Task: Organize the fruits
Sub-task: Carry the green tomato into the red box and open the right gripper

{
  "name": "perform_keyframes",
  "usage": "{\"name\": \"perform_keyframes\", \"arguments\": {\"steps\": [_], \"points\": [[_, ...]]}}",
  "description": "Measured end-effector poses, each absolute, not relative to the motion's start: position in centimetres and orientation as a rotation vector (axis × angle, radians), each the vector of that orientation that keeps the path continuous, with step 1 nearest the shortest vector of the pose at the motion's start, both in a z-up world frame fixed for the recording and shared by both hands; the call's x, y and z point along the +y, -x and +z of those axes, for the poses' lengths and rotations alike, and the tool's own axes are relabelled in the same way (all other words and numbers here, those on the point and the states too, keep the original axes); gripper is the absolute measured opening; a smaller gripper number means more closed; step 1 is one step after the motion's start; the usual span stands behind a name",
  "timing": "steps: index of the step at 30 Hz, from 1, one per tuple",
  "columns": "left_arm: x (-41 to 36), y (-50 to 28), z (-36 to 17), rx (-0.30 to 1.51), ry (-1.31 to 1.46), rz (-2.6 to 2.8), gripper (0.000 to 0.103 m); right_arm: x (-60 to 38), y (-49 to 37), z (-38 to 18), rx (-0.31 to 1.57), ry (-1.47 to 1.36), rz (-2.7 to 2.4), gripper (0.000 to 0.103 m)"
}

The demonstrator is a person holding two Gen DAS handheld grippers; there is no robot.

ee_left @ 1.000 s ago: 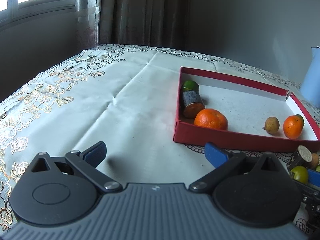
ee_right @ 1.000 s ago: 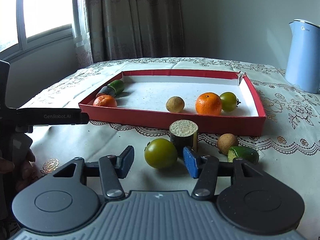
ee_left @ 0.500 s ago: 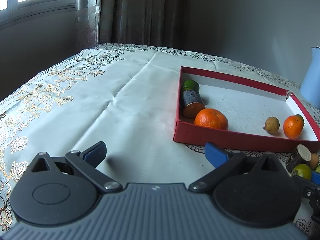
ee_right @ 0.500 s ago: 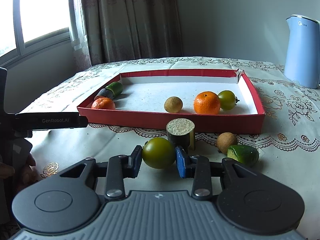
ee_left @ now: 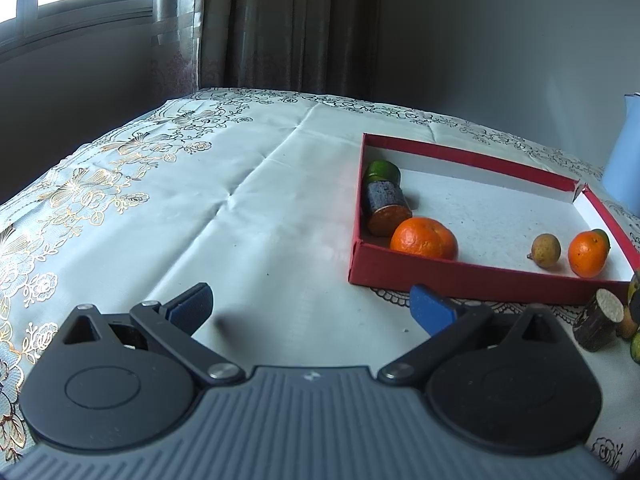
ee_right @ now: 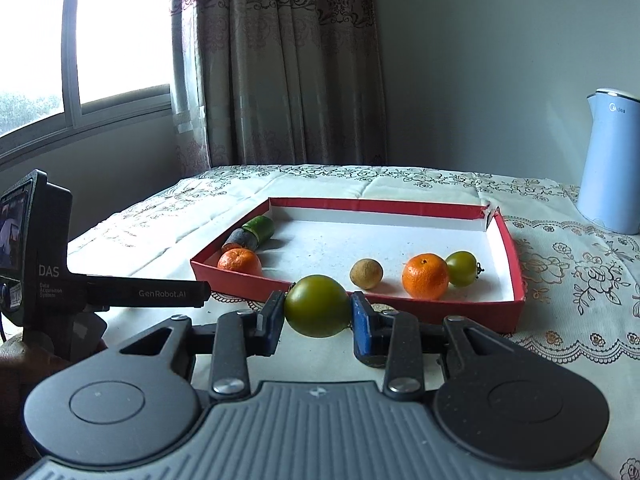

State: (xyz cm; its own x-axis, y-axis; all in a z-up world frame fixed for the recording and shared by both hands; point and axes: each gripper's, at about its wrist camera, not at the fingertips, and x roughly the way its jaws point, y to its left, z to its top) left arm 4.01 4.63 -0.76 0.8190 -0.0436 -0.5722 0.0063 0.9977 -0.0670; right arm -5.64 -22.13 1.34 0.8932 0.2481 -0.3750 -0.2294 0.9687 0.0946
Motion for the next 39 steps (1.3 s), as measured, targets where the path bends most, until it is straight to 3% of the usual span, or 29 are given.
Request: {"name": "perform_keyframes", "arguments": {"steps": [10, 39], "points": [[4.7, -4.0, -0.8, 0.613, 0.069, -0.027, 0.103, -20.8, 1.5, 3.2, 0.327, 0.020, 0.252, 0.035], [4.9, -4.2, -0.9, 0.618, 0.077, -0.030, 0.103, -18.6, -6.4, 0.3, 0.446, 0.003, 0.254, 0.036]]}}
